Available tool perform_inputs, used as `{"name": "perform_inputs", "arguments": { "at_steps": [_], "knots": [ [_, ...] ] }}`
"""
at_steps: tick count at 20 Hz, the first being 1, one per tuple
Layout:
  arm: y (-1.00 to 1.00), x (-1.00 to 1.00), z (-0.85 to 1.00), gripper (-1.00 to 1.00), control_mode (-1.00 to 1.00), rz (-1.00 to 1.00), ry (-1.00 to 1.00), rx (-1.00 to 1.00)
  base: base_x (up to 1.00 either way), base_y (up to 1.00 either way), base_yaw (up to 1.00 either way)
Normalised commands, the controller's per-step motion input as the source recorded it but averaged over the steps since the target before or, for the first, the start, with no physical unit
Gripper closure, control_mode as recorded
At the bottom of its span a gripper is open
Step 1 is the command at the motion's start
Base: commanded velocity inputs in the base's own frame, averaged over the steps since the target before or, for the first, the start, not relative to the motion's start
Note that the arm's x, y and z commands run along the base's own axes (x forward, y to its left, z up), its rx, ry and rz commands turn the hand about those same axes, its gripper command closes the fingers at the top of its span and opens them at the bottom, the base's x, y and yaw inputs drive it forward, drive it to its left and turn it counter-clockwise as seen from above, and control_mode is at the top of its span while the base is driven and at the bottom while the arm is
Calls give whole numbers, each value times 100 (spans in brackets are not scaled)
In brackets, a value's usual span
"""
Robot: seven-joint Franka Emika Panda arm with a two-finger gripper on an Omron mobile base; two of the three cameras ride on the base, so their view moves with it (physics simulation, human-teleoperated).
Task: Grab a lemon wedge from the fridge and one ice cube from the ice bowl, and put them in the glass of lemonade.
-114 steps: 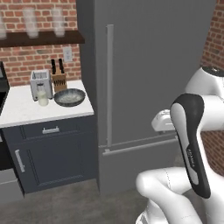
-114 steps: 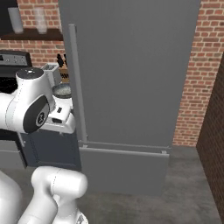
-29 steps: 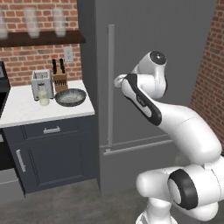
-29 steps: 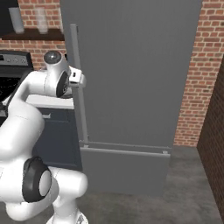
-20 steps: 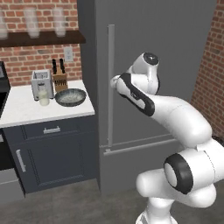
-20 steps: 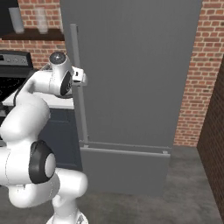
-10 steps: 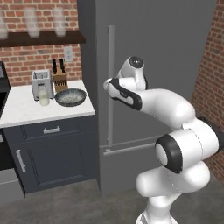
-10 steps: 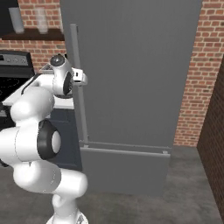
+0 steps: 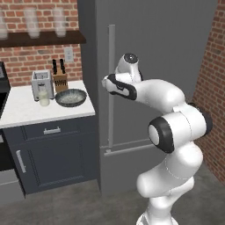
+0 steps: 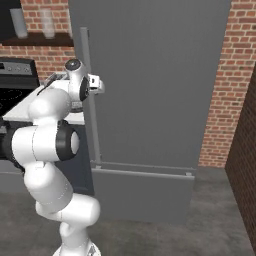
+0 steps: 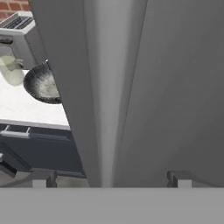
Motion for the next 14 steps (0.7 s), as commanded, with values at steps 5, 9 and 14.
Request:
{"name": "perform_inputs", "arguments": {
  "at_steps": [5, 9, 14],
  "knots": [
    [0, 31, -14, -100, -100, 0, 0, -1, 0, 0, 0],
    [1, 41, -26, -100, -100, 0, 0, -1, 0, 0, 0],
    [6, 36, -19, -100, -100, 0, 0, 0, 0, 0, 0]
  ]
}}
